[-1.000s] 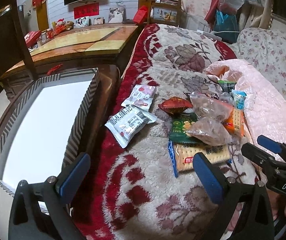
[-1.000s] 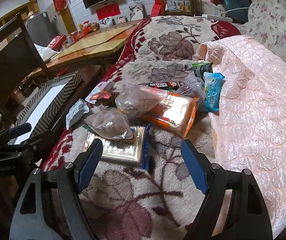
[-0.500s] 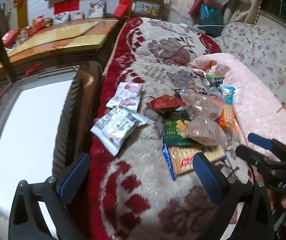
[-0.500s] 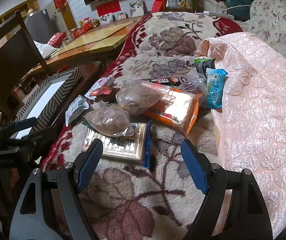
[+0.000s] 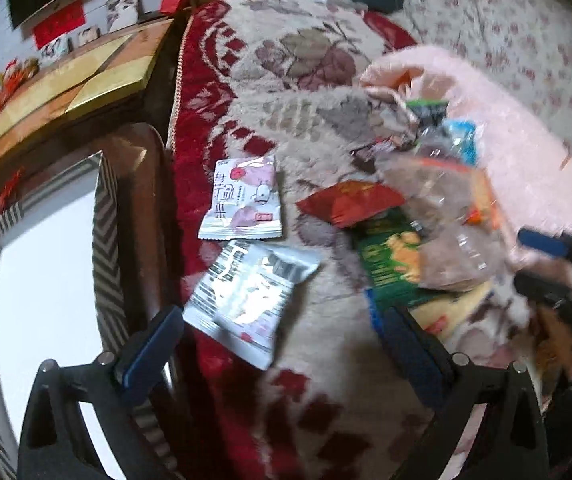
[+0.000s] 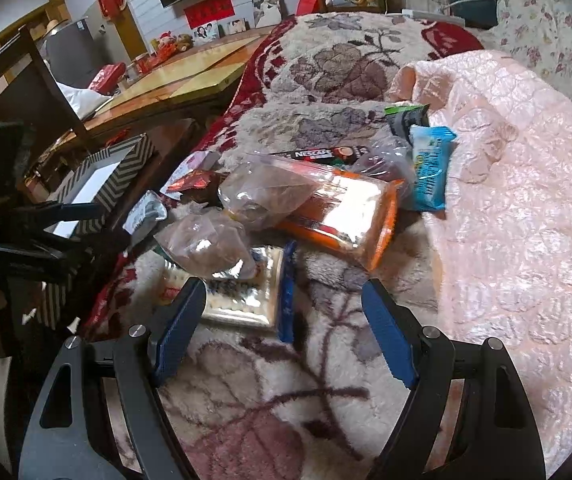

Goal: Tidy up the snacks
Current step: 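Grasp the red snack packet with the left gripper while the right grasps the nut zip bag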

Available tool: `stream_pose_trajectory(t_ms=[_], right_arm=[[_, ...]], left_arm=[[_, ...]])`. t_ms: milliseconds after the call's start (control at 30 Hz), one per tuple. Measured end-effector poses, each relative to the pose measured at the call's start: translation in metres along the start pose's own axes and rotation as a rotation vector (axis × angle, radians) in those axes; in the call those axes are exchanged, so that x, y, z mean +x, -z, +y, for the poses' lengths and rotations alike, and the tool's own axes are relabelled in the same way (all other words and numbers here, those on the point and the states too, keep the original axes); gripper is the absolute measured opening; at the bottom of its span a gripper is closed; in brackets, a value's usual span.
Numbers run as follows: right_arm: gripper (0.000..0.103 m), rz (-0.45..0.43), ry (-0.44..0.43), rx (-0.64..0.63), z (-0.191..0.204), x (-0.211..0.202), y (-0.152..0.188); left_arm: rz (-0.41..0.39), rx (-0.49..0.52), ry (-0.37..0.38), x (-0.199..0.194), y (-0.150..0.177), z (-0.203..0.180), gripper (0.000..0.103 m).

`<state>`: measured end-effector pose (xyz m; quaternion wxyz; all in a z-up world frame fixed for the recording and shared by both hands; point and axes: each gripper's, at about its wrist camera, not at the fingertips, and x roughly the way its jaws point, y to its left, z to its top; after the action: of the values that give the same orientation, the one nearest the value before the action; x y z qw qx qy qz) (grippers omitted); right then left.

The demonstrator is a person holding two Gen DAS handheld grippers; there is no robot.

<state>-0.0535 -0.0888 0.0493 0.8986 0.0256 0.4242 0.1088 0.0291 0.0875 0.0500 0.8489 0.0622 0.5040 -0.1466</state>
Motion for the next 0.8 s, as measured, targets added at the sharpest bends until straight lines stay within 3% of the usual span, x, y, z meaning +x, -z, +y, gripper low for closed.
stream_pose_trajectory(t_ms=[467,800], right_arm=[[0.081,0.046,-0.031,0.043,0.005,0.025,-0.031],[0.081,0.073,-0.020,0.089,0.010,0.058,-0.057]], left_arm=[[0.080,0.093,-0.028,0.026,-0.016,-0.002,0.096],[0.148,0.118,-0.003,0.045,-0.020,-0.003,0.096]])
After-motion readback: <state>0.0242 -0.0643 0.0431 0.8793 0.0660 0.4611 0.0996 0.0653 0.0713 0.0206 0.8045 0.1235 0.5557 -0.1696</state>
